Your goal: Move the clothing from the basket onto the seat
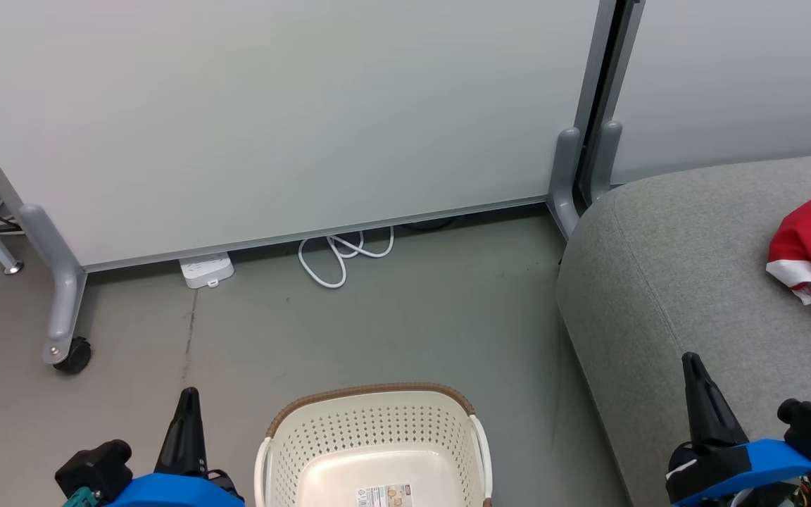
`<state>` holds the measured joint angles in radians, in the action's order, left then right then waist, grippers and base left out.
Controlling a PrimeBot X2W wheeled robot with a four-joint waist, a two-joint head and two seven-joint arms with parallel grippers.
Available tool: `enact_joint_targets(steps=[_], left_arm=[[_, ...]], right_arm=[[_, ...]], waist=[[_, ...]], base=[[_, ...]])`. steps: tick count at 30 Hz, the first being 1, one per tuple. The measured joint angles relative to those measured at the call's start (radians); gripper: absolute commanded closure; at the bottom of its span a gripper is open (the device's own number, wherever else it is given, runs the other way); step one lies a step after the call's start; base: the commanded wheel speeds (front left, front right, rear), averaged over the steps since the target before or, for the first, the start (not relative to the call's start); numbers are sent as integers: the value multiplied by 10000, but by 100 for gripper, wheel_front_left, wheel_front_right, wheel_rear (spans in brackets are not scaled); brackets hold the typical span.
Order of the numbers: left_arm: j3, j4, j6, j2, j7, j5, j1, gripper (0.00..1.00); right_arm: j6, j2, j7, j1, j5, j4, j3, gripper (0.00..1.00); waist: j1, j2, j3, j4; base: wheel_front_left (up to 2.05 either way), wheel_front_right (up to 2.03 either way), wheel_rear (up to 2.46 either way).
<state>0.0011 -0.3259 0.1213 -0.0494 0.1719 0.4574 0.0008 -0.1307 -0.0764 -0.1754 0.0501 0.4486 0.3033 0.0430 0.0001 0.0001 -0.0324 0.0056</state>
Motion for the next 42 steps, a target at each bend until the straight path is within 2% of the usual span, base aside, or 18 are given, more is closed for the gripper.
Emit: enact_joint_targets(steps=[15, 42], left_arm=[[236, 169, 0, 0, -612, 2539, -218, 100], [562, 403, 25, -2, -1459, 5942, -499, 100]], right_arm=[[2, 56, 612, 44, 2564, -138, 150, 100], [2, 128, 1488, 238, 6008, -301, 360, 100]], waist=[[0, 0, 53, -9], [0, 0, 141, -23]], base=[[0, 0, 0], [0, 0, 0]])
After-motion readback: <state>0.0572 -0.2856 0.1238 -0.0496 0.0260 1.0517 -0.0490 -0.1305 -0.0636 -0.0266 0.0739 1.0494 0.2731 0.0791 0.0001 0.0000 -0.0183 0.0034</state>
